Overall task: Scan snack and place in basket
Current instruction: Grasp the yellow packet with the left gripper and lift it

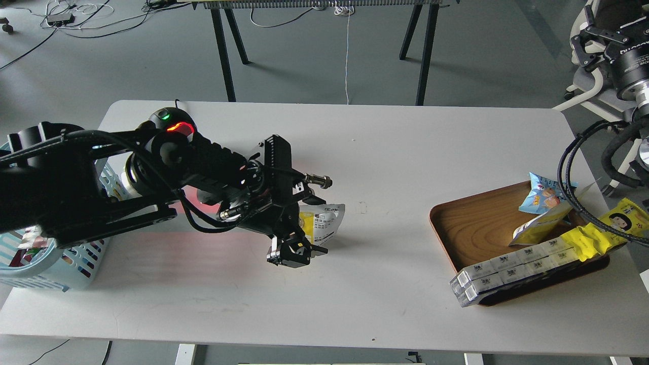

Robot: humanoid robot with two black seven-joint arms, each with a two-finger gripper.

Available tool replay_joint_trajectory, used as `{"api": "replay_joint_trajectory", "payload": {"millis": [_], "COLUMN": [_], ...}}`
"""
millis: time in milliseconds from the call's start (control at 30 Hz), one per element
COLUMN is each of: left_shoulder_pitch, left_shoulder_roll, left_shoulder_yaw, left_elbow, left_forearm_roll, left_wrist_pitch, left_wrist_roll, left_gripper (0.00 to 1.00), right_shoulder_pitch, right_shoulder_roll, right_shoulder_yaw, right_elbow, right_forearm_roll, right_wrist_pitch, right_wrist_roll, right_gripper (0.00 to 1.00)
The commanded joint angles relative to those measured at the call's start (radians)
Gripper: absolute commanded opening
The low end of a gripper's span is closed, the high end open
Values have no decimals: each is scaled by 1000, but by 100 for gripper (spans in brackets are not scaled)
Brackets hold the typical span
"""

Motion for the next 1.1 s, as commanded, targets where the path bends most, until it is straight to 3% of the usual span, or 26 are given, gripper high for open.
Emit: {"api": "replay_joint_trajectory", "payload": {"millis": [0, 100, 300, 467, 634, 835, 1068], "left_shoulder_pitch": [-6, -9, 2, -2, 3, -3, -3], "left_shoulder_roll": [19, 21, 19, 21, 22, 24, 64], "left_shoulder_yaw": [-10, -5, -4, 1, 3, -8, -51], "left_elbow": [26, 42, 49, 65, 65, 65, 48], "left_forearm_roll": [0, 0, 0, 0, 0, 0, 0], "left_wrist_pitch": [2, 22, 31, 33, 36, 36, 41], "left_wrist_roll": [2, 2, 2, -1, -3, 0, -3], "left_gripper": [81, 78, 46, 34, 11, 0, 0], "right_shoulder_pitch": [0, 0, 6, 7, 7, 11, 15], "right_shoulder_roll": [8, 11, 11, 11, 8, 5, 6], "right_shoulder_yaw": [1, 1, -1, -1, -1, -1, -2], "right_elbow": [0, 1, 1, 0, 0, 0, -2], "right_forearm_roll": [0, 0, 0, 0, 0, 0, -2], "right_wrist_pitch": [0, 0, 0, 0, 0, 0, 0], "right_wrist_roll": [1, 1, 1, 1, 1, 1, 1], "right_gripper": [99, 99, 99, 99, 99, 99, 99]}}
